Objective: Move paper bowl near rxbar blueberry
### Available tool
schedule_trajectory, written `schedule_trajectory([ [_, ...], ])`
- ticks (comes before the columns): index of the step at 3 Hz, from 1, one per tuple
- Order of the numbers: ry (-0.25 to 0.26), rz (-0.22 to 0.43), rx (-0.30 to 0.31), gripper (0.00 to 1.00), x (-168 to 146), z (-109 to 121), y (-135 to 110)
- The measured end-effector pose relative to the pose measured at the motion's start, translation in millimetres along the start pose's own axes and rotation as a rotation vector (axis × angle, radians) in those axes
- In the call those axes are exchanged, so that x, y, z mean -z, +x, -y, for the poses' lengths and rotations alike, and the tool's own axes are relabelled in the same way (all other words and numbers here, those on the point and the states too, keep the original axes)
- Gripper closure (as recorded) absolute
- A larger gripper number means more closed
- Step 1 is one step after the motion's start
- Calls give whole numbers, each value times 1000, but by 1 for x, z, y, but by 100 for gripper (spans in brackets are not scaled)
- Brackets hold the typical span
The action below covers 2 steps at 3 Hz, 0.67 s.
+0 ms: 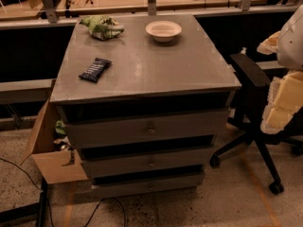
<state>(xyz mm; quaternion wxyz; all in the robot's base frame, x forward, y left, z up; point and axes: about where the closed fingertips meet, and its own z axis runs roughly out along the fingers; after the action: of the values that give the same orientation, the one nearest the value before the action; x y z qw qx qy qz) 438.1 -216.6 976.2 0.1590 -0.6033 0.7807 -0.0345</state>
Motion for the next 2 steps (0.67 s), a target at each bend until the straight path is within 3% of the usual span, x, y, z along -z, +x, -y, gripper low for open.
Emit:
schedule_trajectory([
  [1,0,0,0,0,0,0,0],
  [2,53,38,0,0,-2,15,-2],
])
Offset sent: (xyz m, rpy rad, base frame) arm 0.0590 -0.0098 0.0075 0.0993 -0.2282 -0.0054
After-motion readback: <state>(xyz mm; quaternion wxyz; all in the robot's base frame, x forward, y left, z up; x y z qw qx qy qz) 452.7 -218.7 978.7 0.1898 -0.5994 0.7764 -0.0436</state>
